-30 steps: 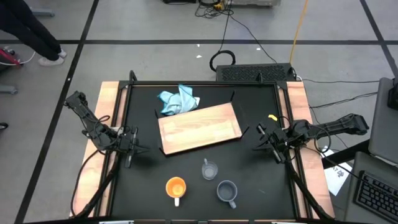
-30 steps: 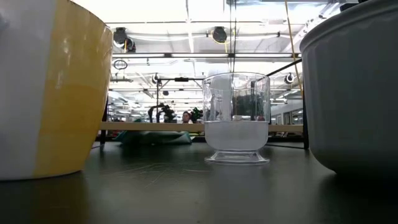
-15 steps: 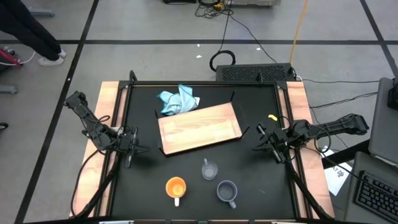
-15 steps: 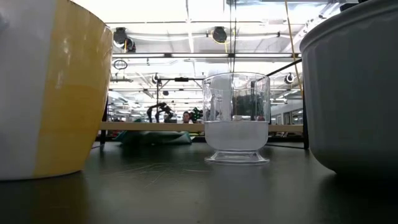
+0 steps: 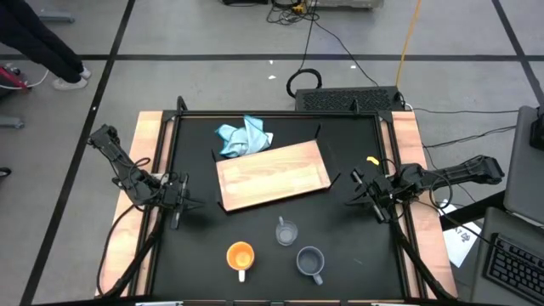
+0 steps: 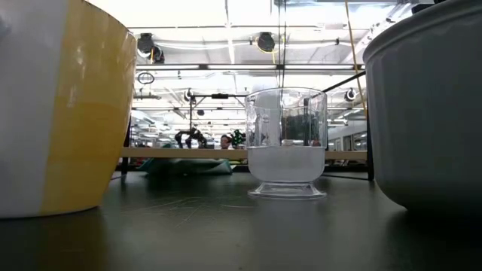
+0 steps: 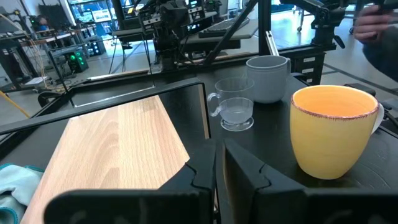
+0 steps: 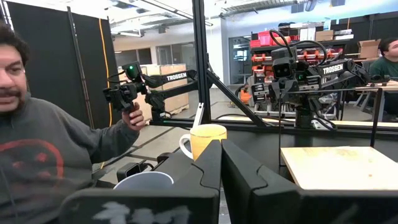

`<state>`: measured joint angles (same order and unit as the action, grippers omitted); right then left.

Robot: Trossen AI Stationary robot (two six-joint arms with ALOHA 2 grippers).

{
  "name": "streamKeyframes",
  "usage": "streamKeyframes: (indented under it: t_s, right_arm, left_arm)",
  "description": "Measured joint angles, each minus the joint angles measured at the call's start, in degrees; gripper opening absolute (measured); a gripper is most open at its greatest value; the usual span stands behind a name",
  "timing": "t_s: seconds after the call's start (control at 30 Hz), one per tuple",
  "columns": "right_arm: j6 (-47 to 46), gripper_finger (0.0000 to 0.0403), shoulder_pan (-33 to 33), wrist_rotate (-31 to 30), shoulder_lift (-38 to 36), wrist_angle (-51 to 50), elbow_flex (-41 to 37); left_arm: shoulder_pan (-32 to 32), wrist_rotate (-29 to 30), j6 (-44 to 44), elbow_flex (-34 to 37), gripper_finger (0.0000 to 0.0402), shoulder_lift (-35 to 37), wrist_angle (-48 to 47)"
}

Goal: Stack small to large cups/mugs on shelf

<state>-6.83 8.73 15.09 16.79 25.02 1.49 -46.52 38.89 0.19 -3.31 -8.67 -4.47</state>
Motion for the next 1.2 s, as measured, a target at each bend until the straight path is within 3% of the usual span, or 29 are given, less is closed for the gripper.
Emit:
streamKeyframes:
  t_s: [0.57, 0.7, 0.9, 1.2]
  right_arm:
    - [1.6, 0.0000, 0.0, 0.0, 0.0, 0.0, 0.0]
    - [3.3, 0.0000, 0.0, 0.0, 0.0, 0.0, 0.0]
    - [4.7, 0.0000, 0.0, 0.0, 0.0, 0.1, 0.0]
    - [5.0, 0.0000, 0.0, 0.0, 0.0, 0.1, 0.0]
  left_arm:
    - [0.0, -0.3, -5.8, 0.0, 0.0033, 0.0, 1.6]
    - [0.0, -2.5, -8.3, 0.0, 0.0033, 0.0, 1.7]
    - [0.0, -11.3, -11.5, 0.0, 0.0033, 0.0, 1.7]
    - [0.0, -11.6, -13.9, 0.0, 0.0033, 0.0, 2.8]
